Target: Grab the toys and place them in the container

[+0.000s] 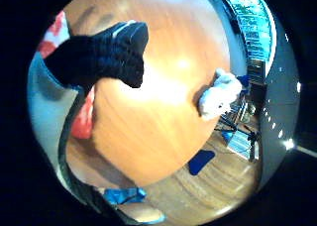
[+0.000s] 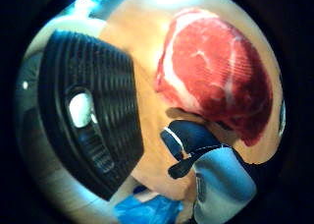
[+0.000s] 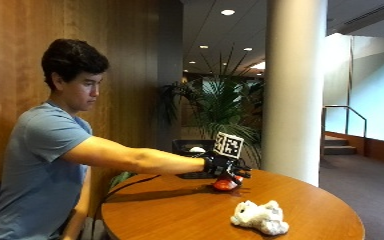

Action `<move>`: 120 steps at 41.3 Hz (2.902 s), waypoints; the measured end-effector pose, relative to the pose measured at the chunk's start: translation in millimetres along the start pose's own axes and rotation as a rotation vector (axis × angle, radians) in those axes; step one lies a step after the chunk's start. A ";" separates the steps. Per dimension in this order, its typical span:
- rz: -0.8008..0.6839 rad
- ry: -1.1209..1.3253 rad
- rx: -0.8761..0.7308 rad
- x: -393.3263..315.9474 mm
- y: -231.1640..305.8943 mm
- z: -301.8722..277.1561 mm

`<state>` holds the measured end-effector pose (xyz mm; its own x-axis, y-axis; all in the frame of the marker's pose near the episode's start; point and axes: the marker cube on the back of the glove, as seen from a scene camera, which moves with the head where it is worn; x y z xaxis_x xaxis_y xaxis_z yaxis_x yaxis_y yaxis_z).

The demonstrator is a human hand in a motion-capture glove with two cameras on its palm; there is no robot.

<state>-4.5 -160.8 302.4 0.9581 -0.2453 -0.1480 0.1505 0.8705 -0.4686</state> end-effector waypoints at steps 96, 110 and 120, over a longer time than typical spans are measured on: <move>-0.101 -0.150 0.478 -174.1 107.6 -199.6; -0.168 -0.104 0.390 -152.9 109.4 -194.1; -0.121 -0.081 0.426 -111.6 112.0 -216.8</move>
<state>-147.4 -128.5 77.6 0.9409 -0.3365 -0.0382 0.3331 0.9399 -0.0749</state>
